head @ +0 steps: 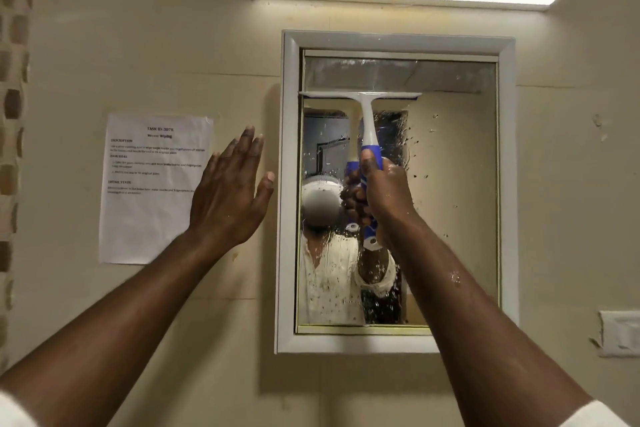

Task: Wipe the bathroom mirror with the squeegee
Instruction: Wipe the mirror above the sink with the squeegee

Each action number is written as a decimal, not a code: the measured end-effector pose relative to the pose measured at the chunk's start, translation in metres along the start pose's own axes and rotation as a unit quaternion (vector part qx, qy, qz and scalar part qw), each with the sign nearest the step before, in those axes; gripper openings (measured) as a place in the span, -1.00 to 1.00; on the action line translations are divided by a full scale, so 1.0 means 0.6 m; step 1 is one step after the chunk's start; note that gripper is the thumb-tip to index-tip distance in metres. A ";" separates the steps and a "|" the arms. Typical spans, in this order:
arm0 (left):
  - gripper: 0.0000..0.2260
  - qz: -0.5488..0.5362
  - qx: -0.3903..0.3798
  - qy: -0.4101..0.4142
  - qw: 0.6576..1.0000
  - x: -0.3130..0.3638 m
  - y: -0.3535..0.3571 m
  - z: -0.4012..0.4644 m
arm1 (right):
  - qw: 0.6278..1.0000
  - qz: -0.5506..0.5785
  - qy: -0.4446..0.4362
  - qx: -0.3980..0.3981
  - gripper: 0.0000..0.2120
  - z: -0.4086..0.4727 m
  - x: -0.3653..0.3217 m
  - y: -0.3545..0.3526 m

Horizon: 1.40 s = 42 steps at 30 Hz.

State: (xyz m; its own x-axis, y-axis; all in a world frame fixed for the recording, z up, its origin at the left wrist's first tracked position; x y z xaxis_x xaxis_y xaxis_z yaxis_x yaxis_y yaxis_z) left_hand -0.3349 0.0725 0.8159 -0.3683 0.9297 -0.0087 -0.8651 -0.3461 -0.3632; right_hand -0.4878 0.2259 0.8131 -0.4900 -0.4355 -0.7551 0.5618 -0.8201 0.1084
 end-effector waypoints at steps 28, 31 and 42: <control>-0.46 -0.009 -0.027 -0.022 0.999 -0.002 0.038 -0.059 | 0.999 -0.027 0.026 0.024 -0.68 -0.098 0.114 -0.011; -0.46 -0.010 -0.034 -0.027 0.999 -0.006 0.044 -0.069 | 0.999 -0.024 0.038 0.024 -0.66 -0.118 0.135 -0.014; -0.45 -0.015 -0.058 -0.044 0.997 -0.008 0.066 -0.111 | 0.995 -0.080 0.049 0.036 -0.67 -0.174 0.182 -0.028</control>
State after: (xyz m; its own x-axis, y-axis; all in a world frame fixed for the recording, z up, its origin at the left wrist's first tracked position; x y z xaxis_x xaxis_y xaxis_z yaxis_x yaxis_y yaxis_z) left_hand -0.3446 0.0627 0.7394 -0.3754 0.9231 0.0830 -0.8326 -0.2965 -0.4679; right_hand -0.4811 0.2313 0.6612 -0.5006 -0.2611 -0.8254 0.4300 -0.9025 0.0247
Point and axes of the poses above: each hand's wrist, its own z-axis towards the middle knuckle, its own y-axis out of the palm, x = y × z, the point moved 8 cm from there along z, towards the middle knuckle, and after that the axes turned 1 degree about -x, right-handed, at the moved point
